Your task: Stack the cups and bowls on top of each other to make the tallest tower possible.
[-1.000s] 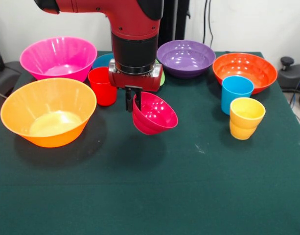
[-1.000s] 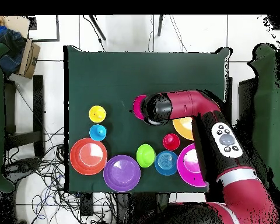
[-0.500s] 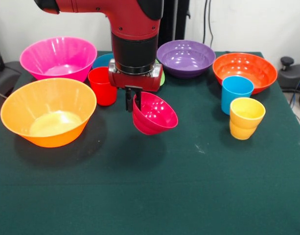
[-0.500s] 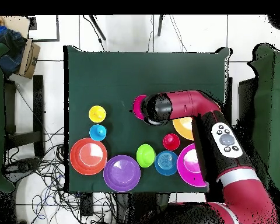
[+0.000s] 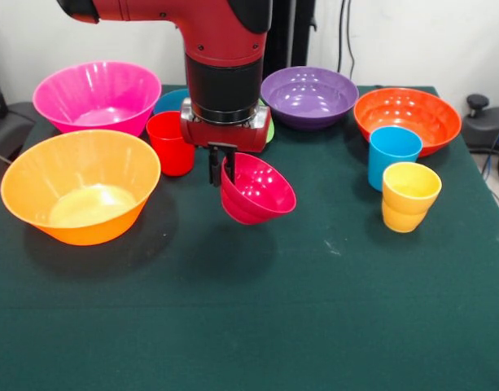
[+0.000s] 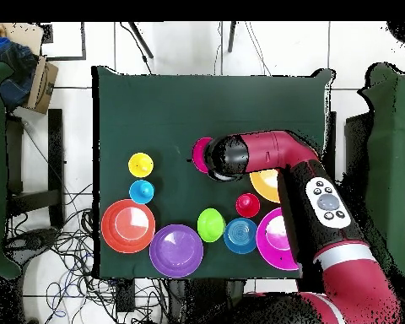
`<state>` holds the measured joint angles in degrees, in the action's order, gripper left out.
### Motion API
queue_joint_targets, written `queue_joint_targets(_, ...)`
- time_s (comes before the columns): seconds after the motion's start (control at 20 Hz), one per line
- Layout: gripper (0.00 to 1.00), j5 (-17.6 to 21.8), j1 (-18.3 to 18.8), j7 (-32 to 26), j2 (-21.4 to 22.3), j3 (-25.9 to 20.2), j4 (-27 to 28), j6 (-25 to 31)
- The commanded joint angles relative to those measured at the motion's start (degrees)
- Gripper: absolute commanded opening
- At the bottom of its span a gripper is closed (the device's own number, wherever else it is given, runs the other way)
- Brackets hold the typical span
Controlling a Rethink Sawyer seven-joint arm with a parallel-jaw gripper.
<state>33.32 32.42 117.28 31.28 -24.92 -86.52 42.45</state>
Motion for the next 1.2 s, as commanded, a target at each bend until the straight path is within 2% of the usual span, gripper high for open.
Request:
queue_joint_targets(0.05, 0.0, 2.3, -2.1, -10.8, -1.1, -1.7, 2.6, 5.3)
queue_joint_targets(0.8, 0.0, 3.0, -3.2, -12.7, -1.0, -1.4, 3.8, 8.9)
queue_joint_targets(1.2, 0.0, 3.3, -2.7, -12.7, -1.2, -1.7, 3.4, 8.4)
